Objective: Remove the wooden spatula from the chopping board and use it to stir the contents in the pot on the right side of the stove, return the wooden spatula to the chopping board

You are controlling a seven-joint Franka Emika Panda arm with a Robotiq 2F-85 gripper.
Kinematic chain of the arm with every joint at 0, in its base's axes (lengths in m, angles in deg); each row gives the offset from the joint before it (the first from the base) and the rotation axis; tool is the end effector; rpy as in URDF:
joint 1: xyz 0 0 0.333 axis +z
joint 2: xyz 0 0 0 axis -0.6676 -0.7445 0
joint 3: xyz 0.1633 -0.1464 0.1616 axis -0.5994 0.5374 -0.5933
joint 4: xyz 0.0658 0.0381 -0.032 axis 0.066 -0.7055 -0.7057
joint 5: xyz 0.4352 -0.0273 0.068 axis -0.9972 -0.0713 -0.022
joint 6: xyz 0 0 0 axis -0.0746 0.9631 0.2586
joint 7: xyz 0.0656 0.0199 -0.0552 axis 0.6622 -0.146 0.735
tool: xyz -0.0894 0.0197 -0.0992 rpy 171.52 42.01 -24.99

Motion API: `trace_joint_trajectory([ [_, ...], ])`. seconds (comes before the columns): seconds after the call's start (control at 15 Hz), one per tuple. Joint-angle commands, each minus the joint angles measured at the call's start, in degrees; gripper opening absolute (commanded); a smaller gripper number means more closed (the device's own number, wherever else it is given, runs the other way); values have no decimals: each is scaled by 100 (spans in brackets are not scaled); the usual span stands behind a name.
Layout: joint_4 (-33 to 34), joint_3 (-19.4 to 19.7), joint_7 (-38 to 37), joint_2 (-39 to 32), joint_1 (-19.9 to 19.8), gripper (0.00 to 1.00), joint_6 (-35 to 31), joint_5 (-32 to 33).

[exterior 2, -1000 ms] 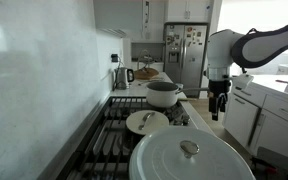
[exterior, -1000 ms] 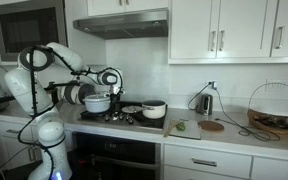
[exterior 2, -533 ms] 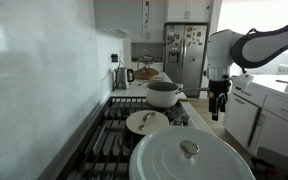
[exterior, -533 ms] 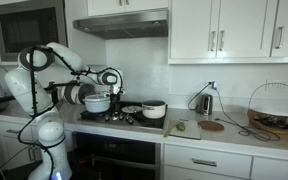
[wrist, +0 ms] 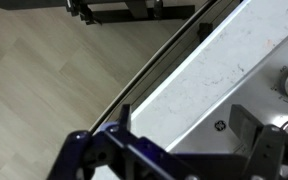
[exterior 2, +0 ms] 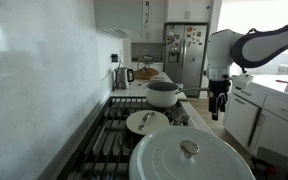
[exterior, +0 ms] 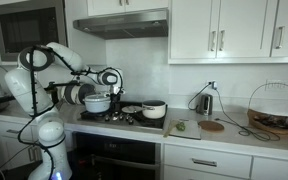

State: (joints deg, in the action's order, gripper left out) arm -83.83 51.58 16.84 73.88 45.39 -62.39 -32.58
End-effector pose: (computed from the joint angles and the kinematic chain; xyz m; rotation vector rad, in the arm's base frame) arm 0.4592 0.1070 0.3335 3.0834 -0.0984 -0.2104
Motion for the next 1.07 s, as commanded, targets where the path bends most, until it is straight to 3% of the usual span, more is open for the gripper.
trace_joint_trajectory([
  [0.0, 286, 86, 39, -80, 40, 100, 43, -22],
  [0.4, 1182, 248, 239, -278, 31, 100, 214, -113],
  [1.0, 3058, 654, 1218, -1101, -41, 100, 695, -127],
])
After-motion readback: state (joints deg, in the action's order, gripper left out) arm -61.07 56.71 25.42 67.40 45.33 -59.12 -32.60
